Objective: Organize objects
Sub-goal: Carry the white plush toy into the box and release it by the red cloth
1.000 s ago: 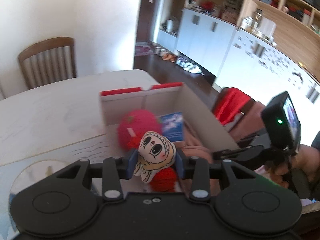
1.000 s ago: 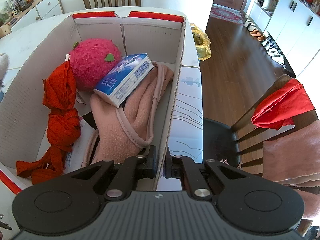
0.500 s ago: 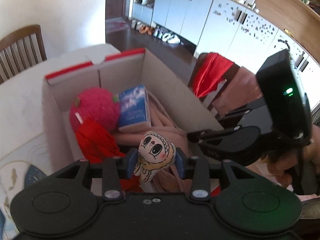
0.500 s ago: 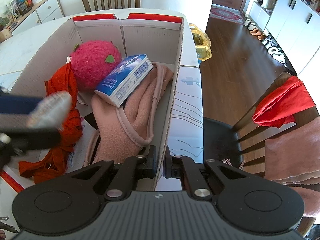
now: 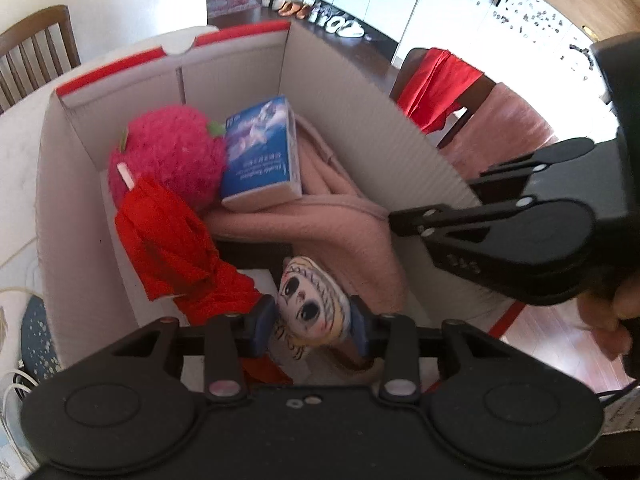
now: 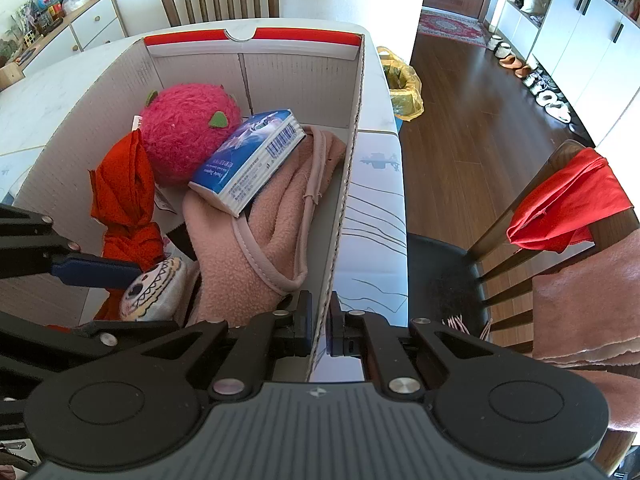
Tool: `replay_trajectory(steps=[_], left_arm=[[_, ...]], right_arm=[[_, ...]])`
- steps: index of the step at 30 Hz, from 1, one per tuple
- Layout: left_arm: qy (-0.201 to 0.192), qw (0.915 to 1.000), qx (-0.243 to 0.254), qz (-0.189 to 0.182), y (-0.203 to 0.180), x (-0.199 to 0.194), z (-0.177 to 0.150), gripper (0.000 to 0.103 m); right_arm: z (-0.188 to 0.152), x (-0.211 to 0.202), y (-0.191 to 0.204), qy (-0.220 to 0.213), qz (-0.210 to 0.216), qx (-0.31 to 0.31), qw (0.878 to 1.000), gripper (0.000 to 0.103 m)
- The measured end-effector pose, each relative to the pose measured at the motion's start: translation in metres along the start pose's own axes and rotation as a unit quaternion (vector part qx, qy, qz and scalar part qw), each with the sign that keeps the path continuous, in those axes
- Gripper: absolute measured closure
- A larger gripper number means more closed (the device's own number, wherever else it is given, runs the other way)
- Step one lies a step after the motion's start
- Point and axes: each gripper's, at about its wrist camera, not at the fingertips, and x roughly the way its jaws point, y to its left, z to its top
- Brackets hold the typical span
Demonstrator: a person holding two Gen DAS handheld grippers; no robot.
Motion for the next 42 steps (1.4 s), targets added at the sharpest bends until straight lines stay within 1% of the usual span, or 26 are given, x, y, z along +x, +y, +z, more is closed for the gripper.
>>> replay_trajectory(steps=[4,9,14,20,29,31,34,37,42], left_arm=[[0.007,0.9999,-0.012,-0.007,0.004,0.005,-0.001,0.065],[0.006,0.9998,-0.017,-0.010,0.008,0.004,-0.003,0.062],[-0.001,0.9997,-0.021,-0.014,0.009,-0.002,-0.006,0.056],[-0.026,0.9994,-0.019,-0.014,0.008,-0.023,-0.009,0.054],[-0.076,0.9961,-0.042,-0.017,0.014,-0.062,-0.010,0.054],[-0.088,0.9949,-0.048,-0.010,0.018,-0.072,-0.012,0.054],[-0.099,0.9934,-0.056,0.012,0.026,-0.085,-0.016,0.054],[-0.110,0.9911,-0.073,0.018,0.039,-0.096,-0.022,0.054],[-0.127,0.9859,-0.097,0.050,0.062,-0.117,-0.033,0.052]], right_arm=[[0.000,0.000,0.000,0.000,0.000,0.000,1.000,0.097],[0.000,0.000,0.000,0.000,0.000,0.001,1.000,0.097],[0.000,0.000,0.000,0.000,0.000,0.001,1.000,0.097],[0.000,0.000,0.000,0.000,0.000,0.001,1.000,0.097],[0.000,0.000,0.000,0.000,0.000,0.001,1.000,0.097],[-0.001,0.000,0.000,0.000,0.000,0.001,1.000,0.097],[-0.001,0.001,0.000,0.000,0.000,0.000,1.000,0.097],[-0.001,0.001,0.000,0.001,-0.001,-0.001,1.000,0.097],[0.000,0.001,0.000,0.001,-0.001,-0.002,1.000,0.097]])
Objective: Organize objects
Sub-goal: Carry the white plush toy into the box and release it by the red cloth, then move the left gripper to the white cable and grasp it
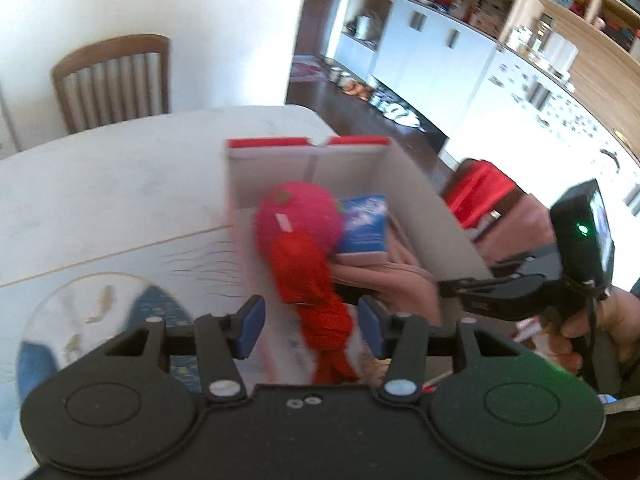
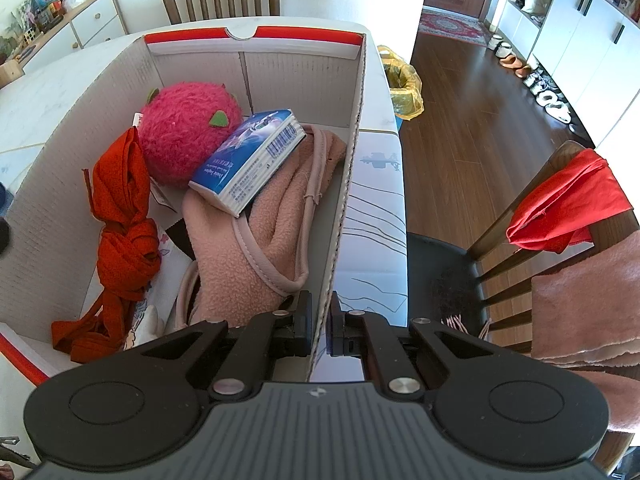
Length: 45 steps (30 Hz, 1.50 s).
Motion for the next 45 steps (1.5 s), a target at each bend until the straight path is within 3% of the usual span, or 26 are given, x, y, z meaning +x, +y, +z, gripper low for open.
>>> replay_trajectory(steps=[7,15,22,35,45], left_arm=[[-0.006,0.9968,-0.040,0.069,0.051,-0.014,-0.007,0.048],[0.003,0.9872,-0.089,0.132,0.101,-0.016,-0.023,0.035],[0.029,0.9771,-0.106,0.182,0.125,0.000,-0.039,0.011],[0.093,0.9560,-0.170,0.220,0.166,0.034,-0.071,0.013],[0.088,0.9580,-0.166,0.217,0.169,0.042,-0.072,0.036]], right_arm=[[0.000,0.000,0.000,0.000,-0.002,-0.001,1.000,0.097],[0.000,0.000,-0.001,0.001,-0.003,-0.002,1.000,0.097],[0.000,0.000,0.000,0.001,-0.004,-0.002,1.000,0.097],[0.000,-0.001,-0.001,0.003,-0.004,-0.003,1.000,0.097],[-0.001,0.000,-0.002,0.007,-0.005,-0.004,1.000,0.097]])
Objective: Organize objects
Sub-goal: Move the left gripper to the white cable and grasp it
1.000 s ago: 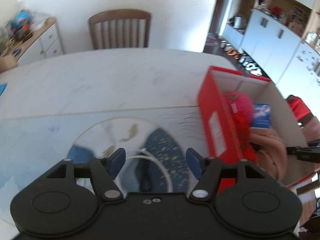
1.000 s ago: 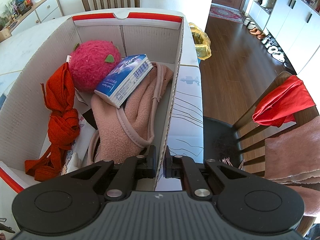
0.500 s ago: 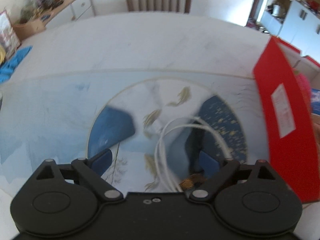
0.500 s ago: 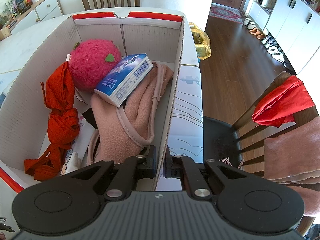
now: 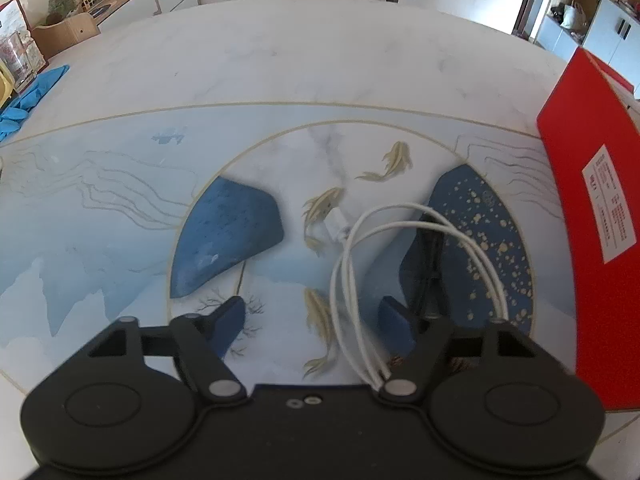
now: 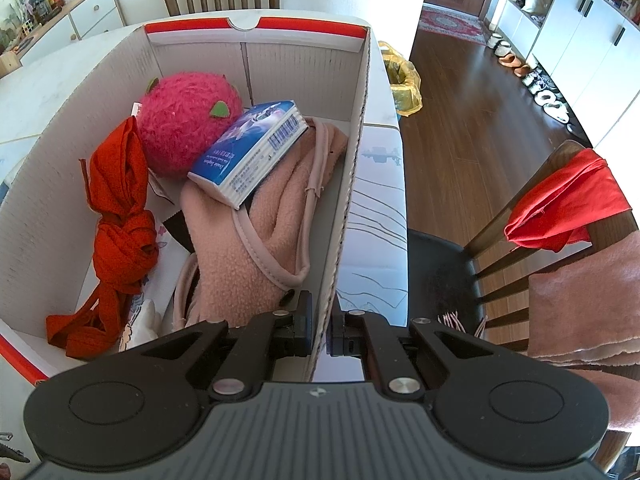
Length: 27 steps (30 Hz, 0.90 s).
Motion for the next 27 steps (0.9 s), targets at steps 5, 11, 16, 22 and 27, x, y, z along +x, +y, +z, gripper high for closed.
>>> replay_trajectory(steps=[5,11,16,22,27], left_arm=[[-0.006,0.9998,0.006,-0.017,-0.004,-0.003,0.002,0.060],[-0.008,0.9995,-0.002,-0.030,-0.004,-0.006,0.004,0.088],[-0.013,0.9987,-0.017,-0.047,-0.001,-0.010,0.004,0.099],[-0.055,0.9959,-0.012,-0.071,-0.004,-0.037,0.007,0.100],[-0.071,0.9930,-0.011,-0.094,-0.009,-0.058,0.008,0.100]], right_arm=[[0.000,0.001,0.001,0.001,0.000,0.000,1.000,0.097],[0.000,0.001,0.002,0.001,0.000,0.001,1.000,0.097],[-0.001,0.001,0.002,0.002,0.000,0.000,1.000,0.097],[-0.001,0.002,0.002,0.001,0.000,0.000,1.000,0.097],[-0.002,0.002,0.002,0.002,-0.001,0.000,1.000,0.097]])
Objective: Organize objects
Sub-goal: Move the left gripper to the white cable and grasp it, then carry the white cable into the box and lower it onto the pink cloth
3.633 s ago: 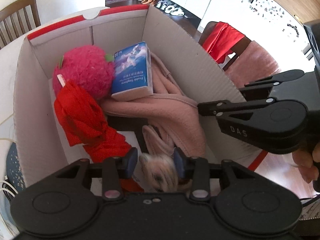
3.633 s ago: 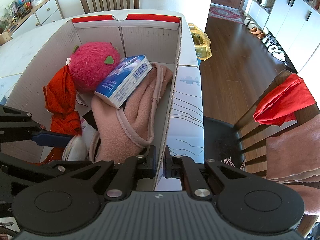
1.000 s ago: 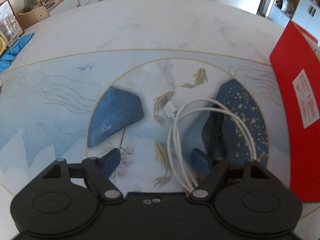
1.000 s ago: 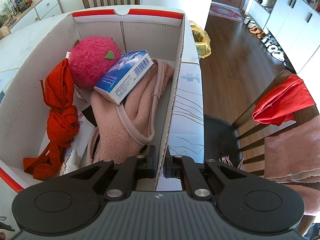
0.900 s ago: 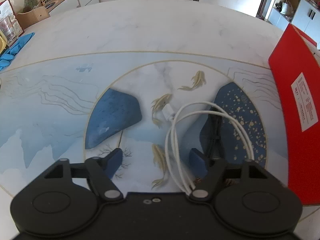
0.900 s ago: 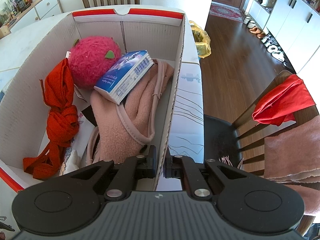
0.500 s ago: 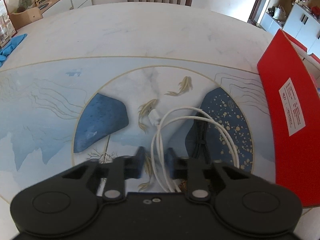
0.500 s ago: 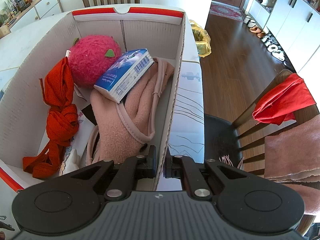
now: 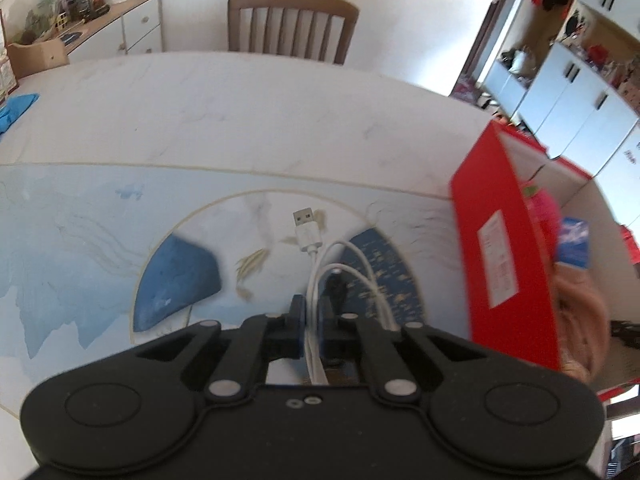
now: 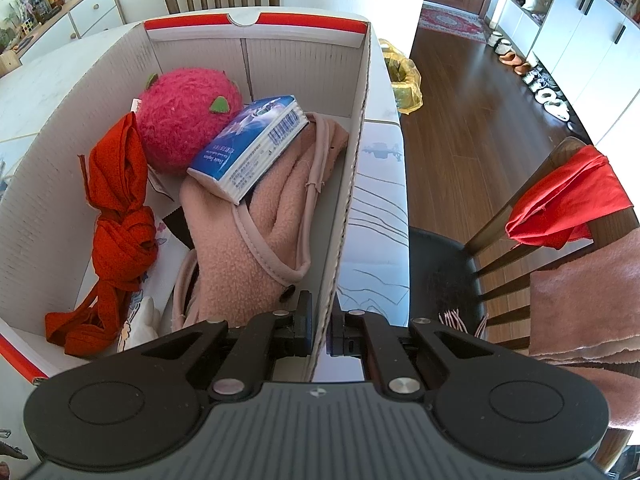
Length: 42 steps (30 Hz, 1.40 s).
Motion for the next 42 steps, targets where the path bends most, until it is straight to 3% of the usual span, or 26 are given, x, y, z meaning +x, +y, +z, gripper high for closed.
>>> replay_trajectory(steps=[15,25,42], left_arm=[[-0.044,0.9965,0.037,-0.060,-0.042,-0.050,0.010,0.100],[-0.083,0.9855,0.063,-0.134,-0.082,-0.085,0.028,0.100],[-0.033,0.9641,0.131,-0.229,-0.171,-0.041,0.027,0.100]], right_arm=[[-0.002,0.000,0.000,0.000,-0.001,-0.002,1.000,0.097],[-0.002,0.000,0.001,-0.001,0.001,-0.003,1.000,0.097],[-0.001,-0.004,-0.001,0.002,0.005,0.007,1.000,0.097]])
